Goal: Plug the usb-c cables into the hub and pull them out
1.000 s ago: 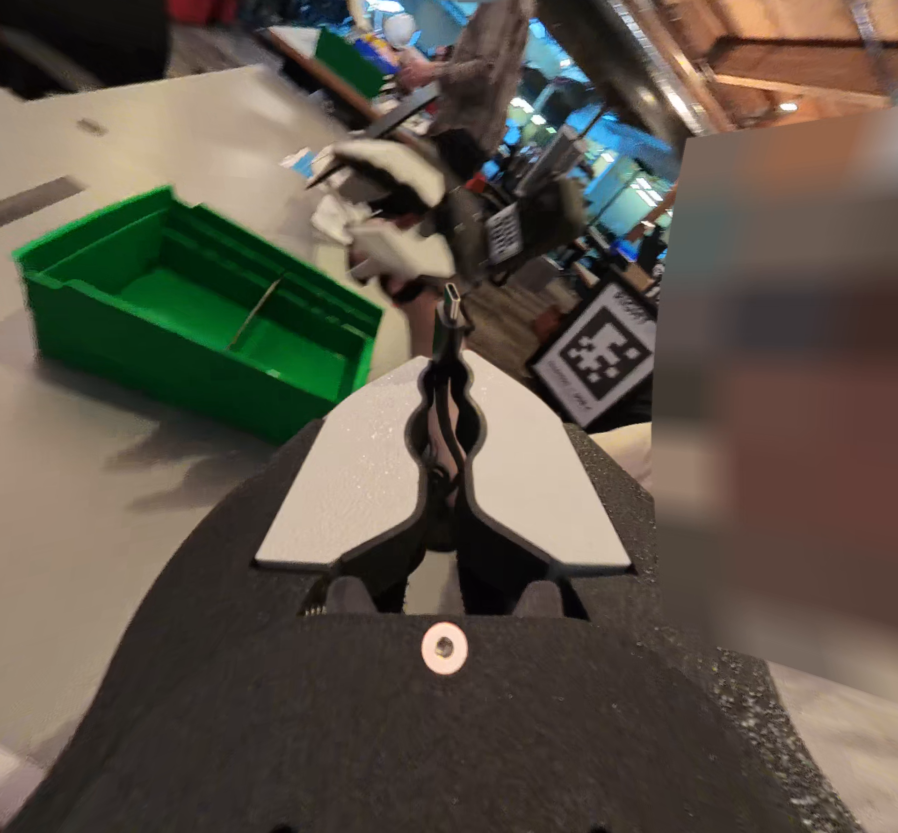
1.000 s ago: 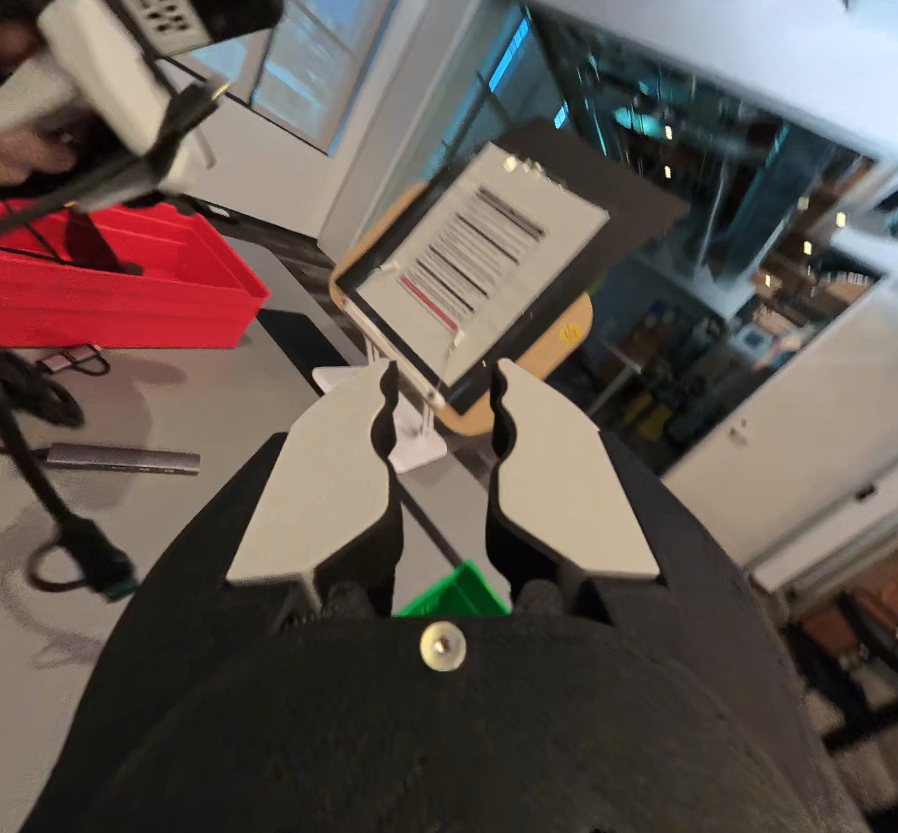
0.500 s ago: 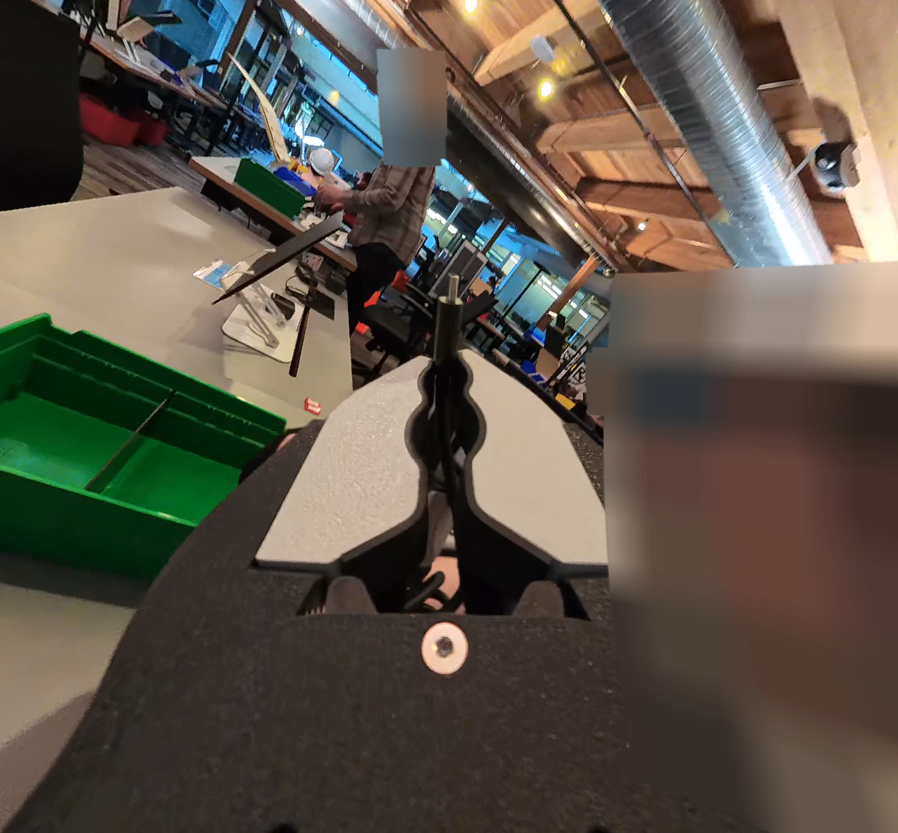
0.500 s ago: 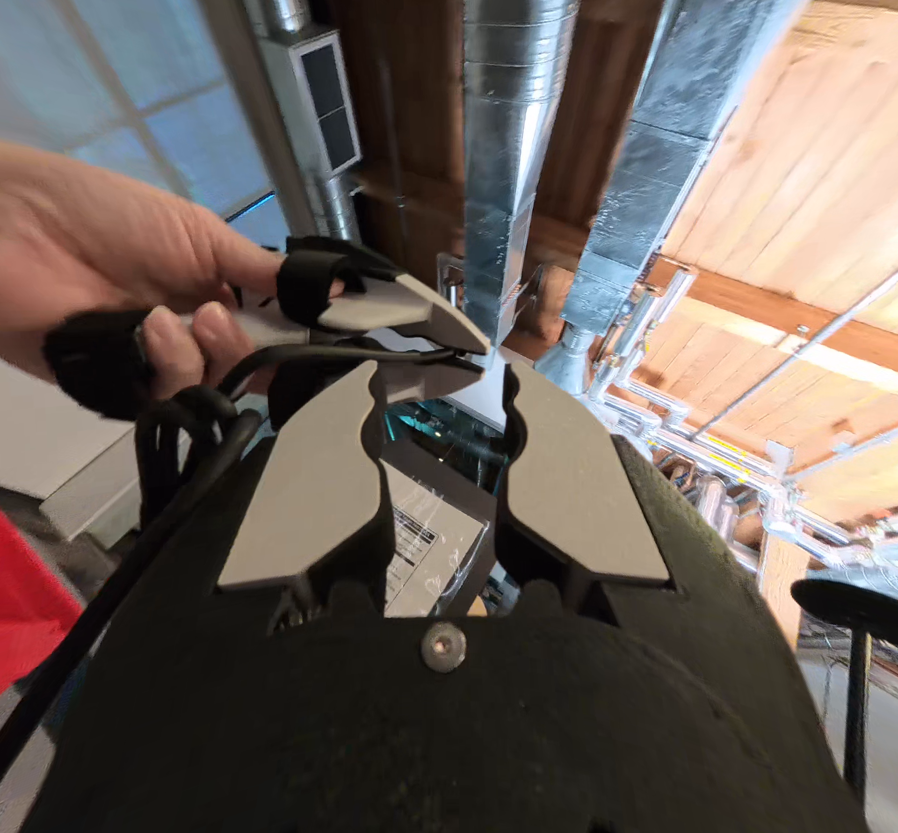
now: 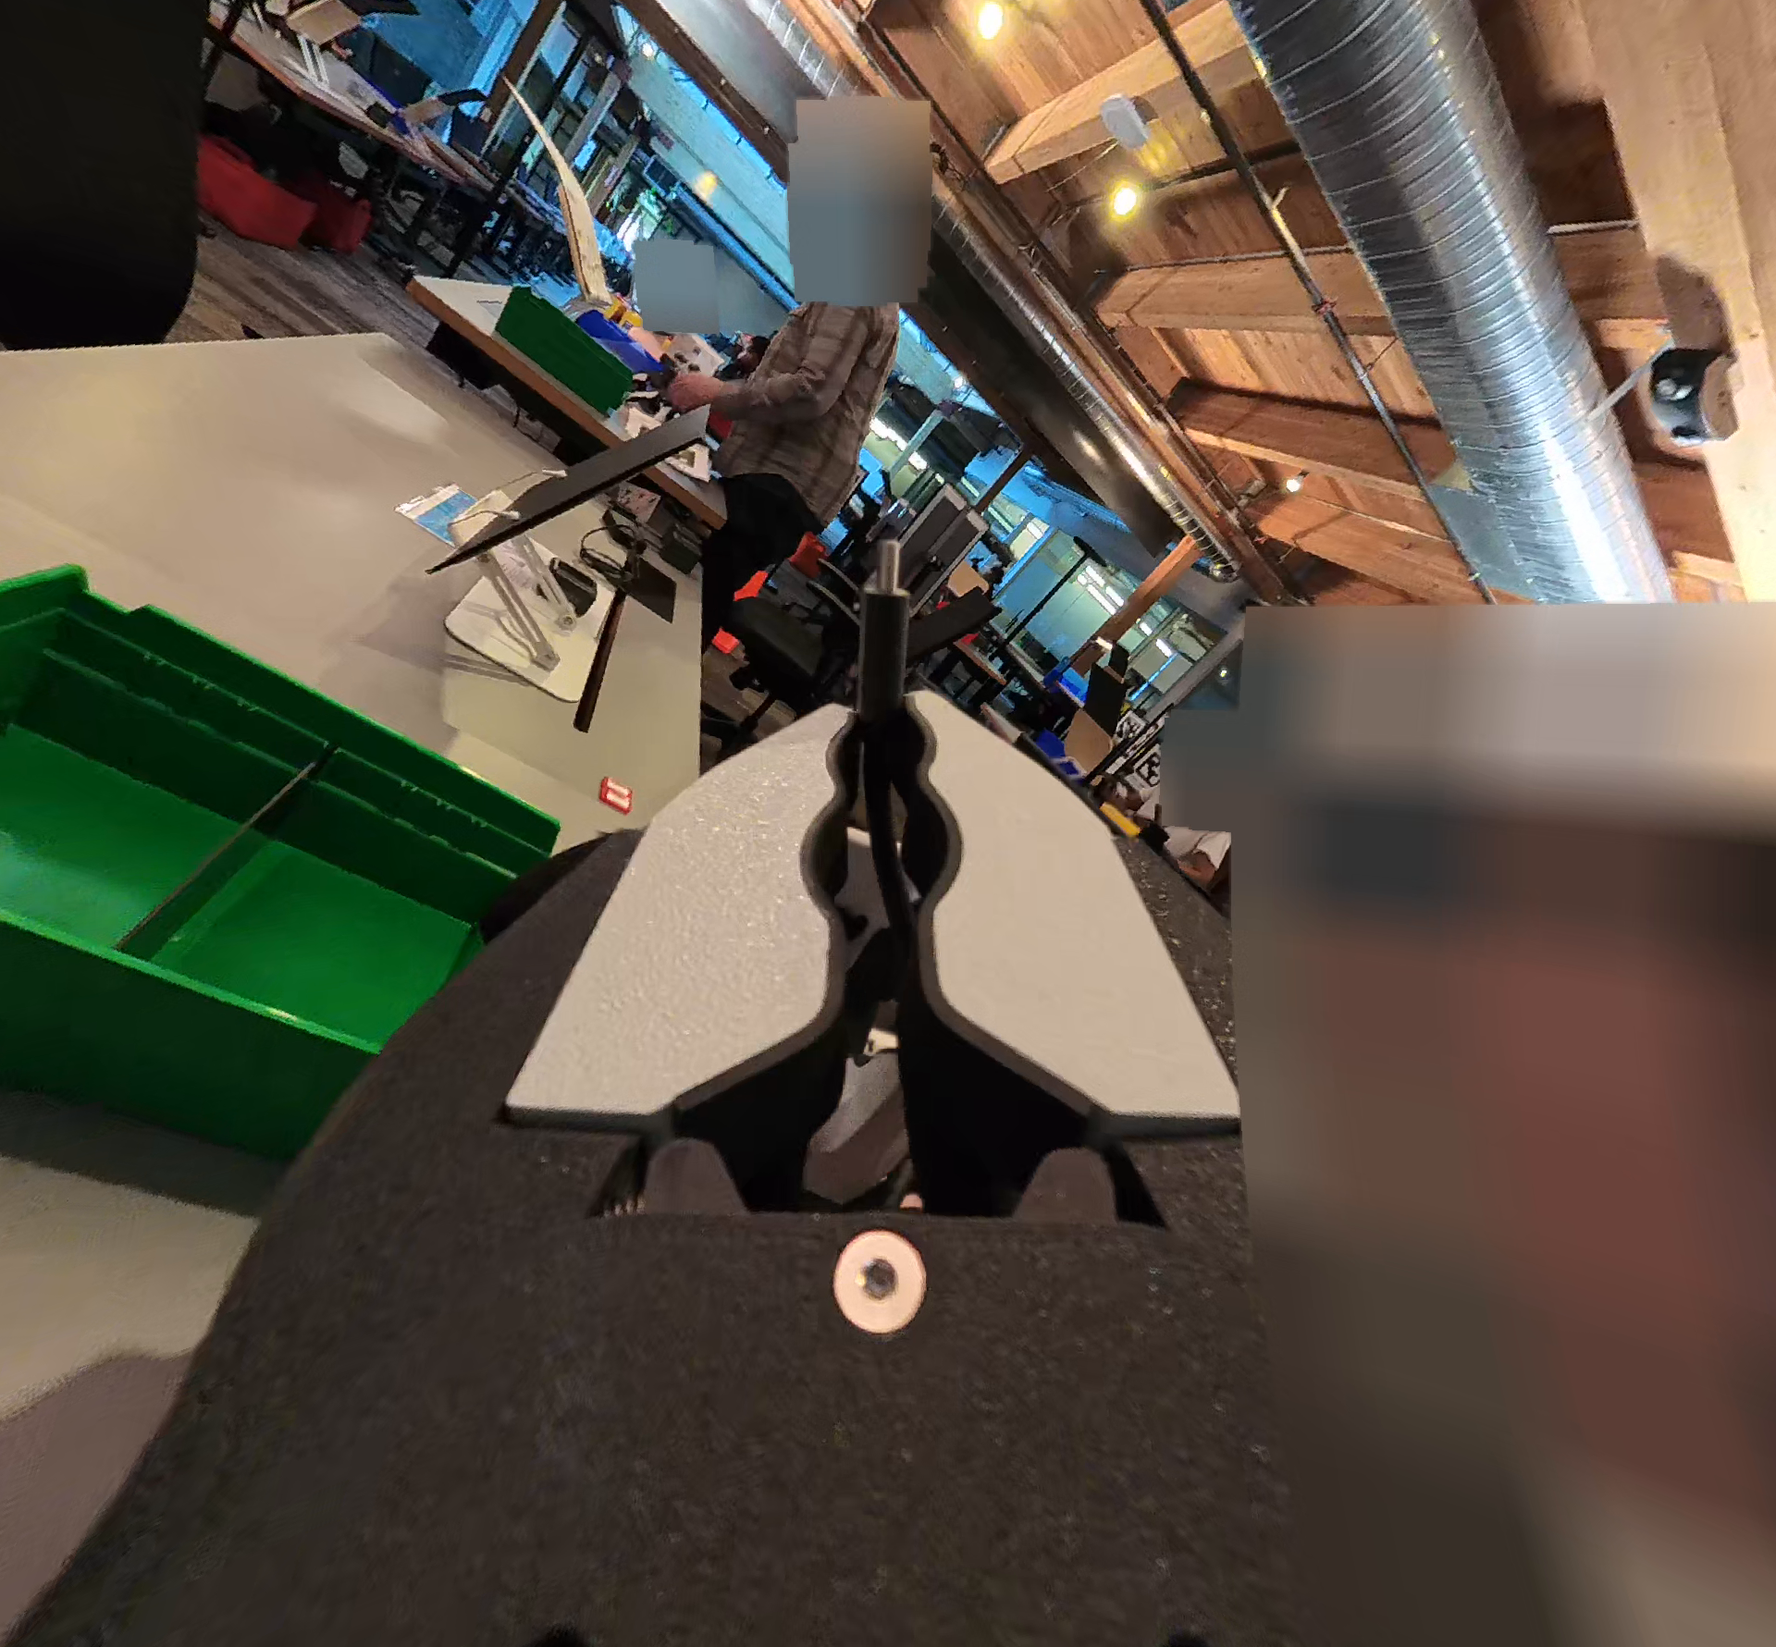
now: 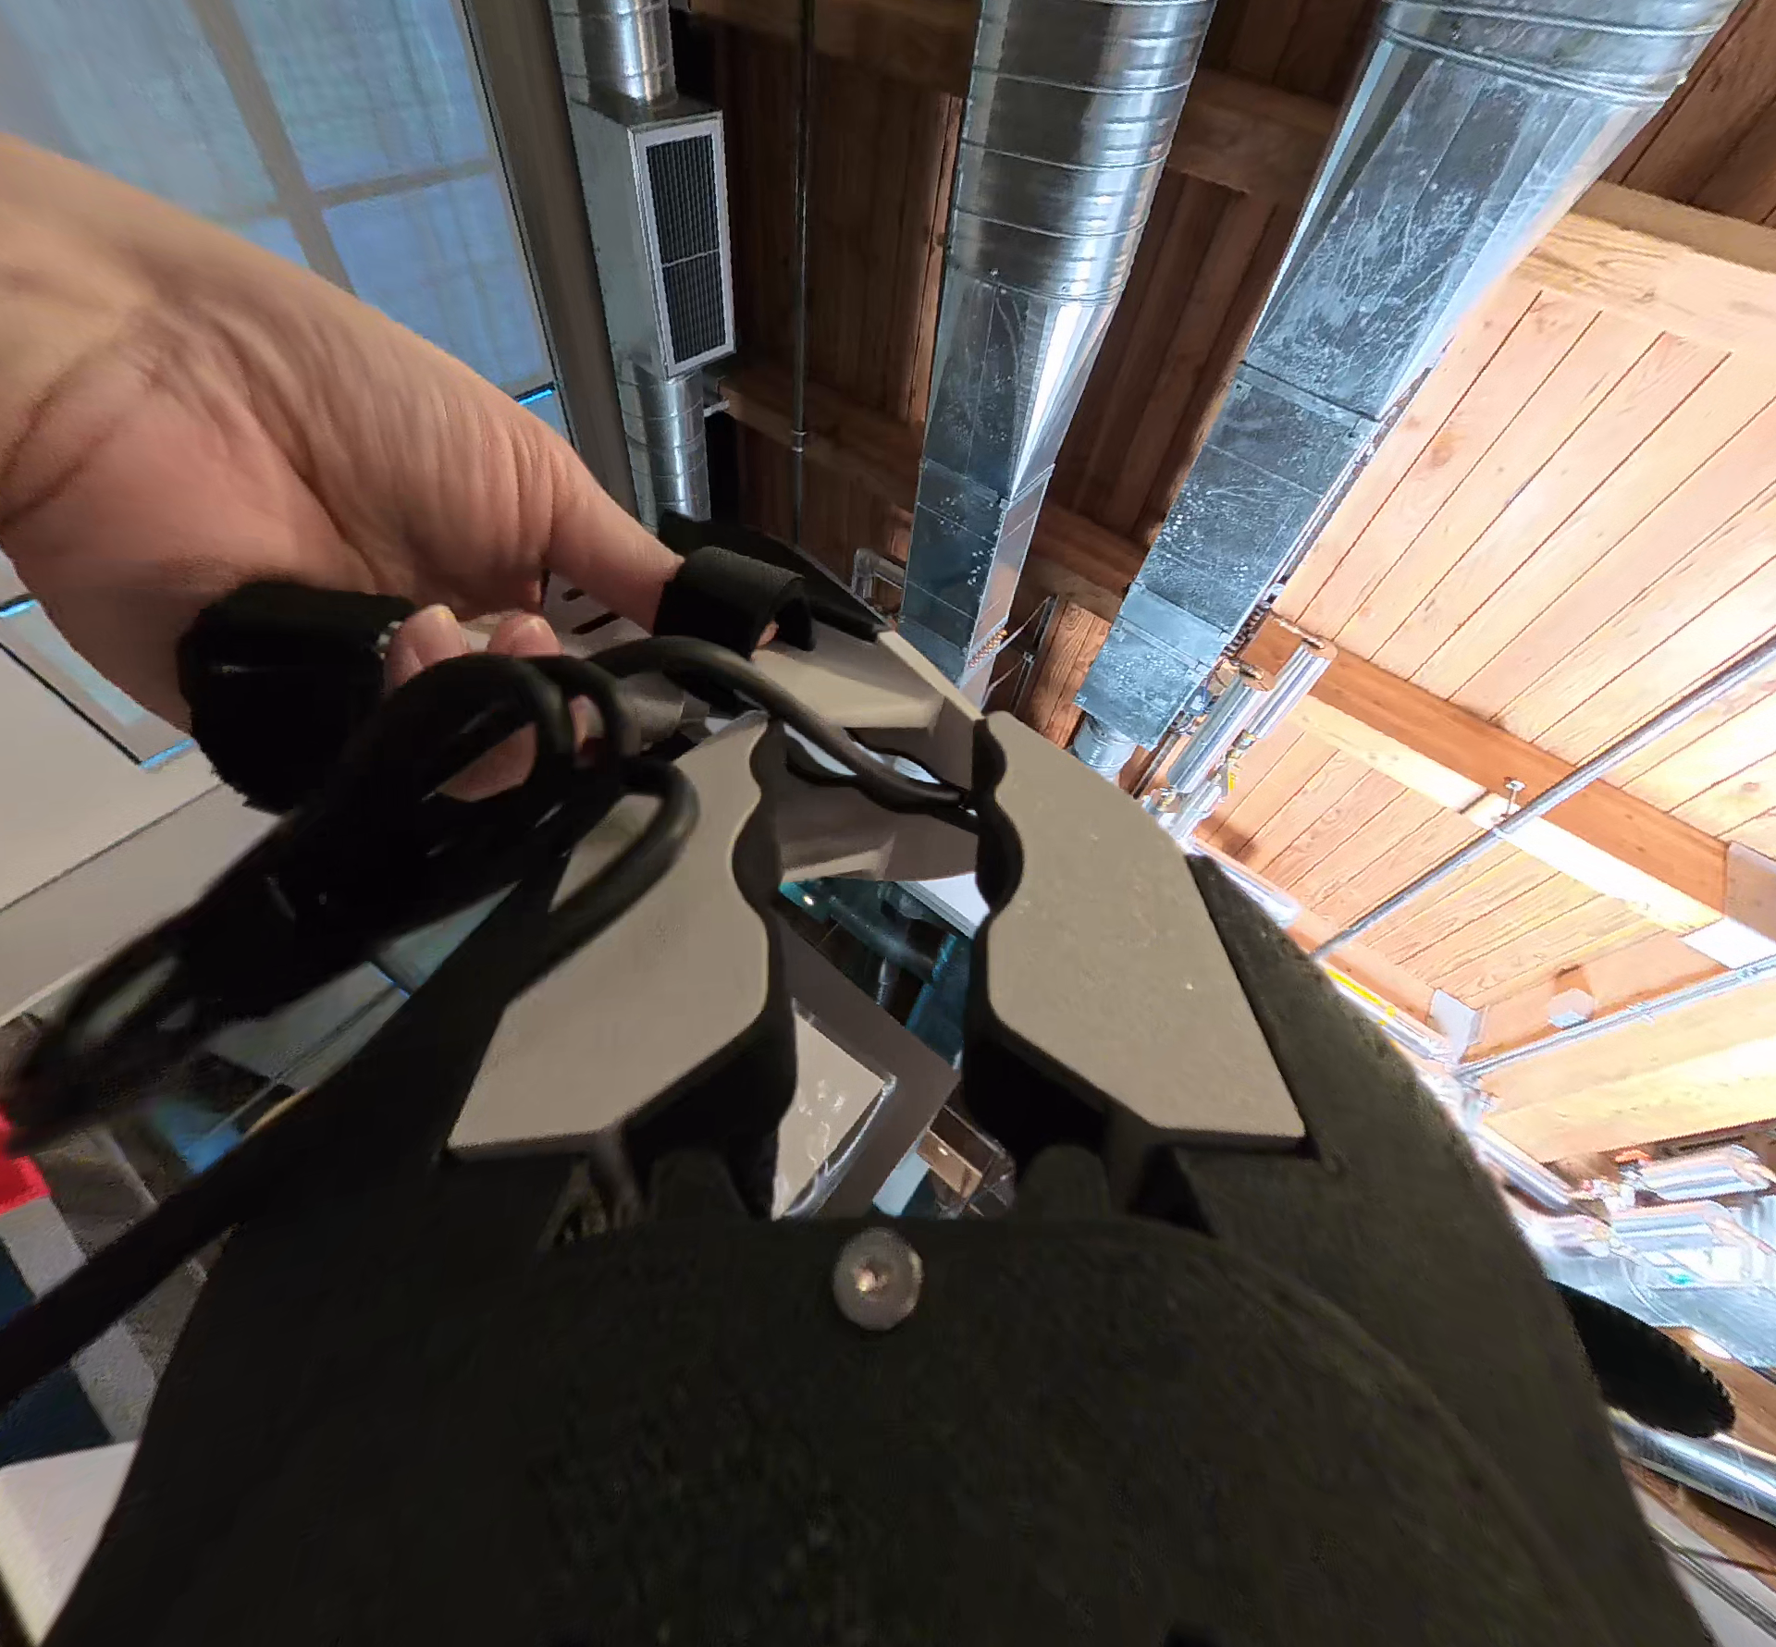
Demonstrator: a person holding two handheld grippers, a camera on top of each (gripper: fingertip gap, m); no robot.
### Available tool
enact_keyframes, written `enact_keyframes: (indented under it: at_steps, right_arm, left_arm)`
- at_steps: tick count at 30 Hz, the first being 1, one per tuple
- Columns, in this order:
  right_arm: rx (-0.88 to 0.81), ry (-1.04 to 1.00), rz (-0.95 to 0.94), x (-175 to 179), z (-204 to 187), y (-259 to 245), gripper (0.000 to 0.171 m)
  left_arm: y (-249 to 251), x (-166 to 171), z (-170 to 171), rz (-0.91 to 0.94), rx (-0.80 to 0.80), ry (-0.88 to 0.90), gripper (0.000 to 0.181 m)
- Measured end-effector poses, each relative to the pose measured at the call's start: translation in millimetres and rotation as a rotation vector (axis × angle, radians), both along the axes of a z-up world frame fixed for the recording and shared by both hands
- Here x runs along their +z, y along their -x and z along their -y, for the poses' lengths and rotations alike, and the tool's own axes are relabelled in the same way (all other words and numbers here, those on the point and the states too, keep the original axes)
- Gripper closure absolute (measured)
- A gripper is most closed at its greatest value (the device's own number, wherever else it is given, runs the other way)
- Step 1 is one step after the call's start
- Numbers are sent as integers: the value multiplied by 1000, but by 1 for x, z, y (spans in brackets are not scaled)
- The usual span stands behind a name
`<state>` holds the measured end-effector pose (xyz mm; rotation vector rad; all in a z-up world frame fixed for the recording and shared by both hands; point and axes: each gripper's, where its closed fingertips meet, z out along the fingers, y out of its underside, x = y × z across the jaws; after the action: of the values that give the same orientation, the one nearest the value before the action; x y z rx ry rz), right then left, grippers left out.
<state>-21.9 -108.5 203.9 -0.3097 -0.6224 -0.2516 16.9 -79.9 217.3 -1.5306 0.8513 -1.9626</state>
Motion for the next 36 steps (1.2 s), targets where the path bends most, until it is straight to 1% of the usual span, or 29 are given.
enact_keyframes:
  at_steps: [1,3,4,5,9,10,12,14,16,17,18,21,23,25,28,29,30,31,33,36]
  right_arm:
    - [-10,-4,-3,0,0,0,136]
    - [-5,-4,-10,-2,2,1,146]
    - [8,1,-13,-3,2,3,154]
    - [21,5,-28,-3,3,3,159]
    - [75,20,-120,3,7,-5,164]
    - [92,40,-114,5,6,-7,165]
    - [165,101,-66,6,7,-6,165]
    - [282,182,-24,8,8,-4,165]
    - [346,253,18,8,7,-2,165]
    - [370,276,56,7,7,0,165]
    - [394,300,96,4,8,2,165]
    - [408,336,160,-2,5,8,166]
    - [377,301,142,-1,5,7,166]
    - [357,251,133,0,10,6,166]
    - [311,194,133,2,17,4,166]
    - [303,181,122,4,18,2,166]
    - [318,172,102,7,20,-3,166]
    - [337,185,84,9,19,-8,167]
    - [374,233,83,9,13,-15,167]
    - [440,289,81,8,5,-26,167]
  left_arm:
    - [0,1,-1,13,3,10,175]
    - [-1,3,1,37,-9,21,176]
    - [-1,4,3,52,-11,26,176]
    - [-1,6,4,66,-8,31,176]
    - [4,9,0,97,44,30,176]
    - [7,10,-1,110,54,28,176]
    - [11,12,0,145,48,52,176]
    - [17,15,3,191,9,104,176]
    - [26,19,4,250,-20,184,170]
    - [32,22,4,280,-40,223,162]
    - [38,25,4,310,-61,251,161]
    - [45,23,-1,319,-68,293,154]
    - [50,25,-5,364,-76,348,149]
    - [54,26,-10,409,-71,382,149]
    - [82,37,-30,617,-21,457,155]
    - [96,41,-38,693,1,475,165]
    - [112,45,-44,766,29,468,181]
    - [122,46,-49,794,68,454,181]
    - [125,43,-50,713,142,365,181]
    - [113,39,-37,521,191,134,172]
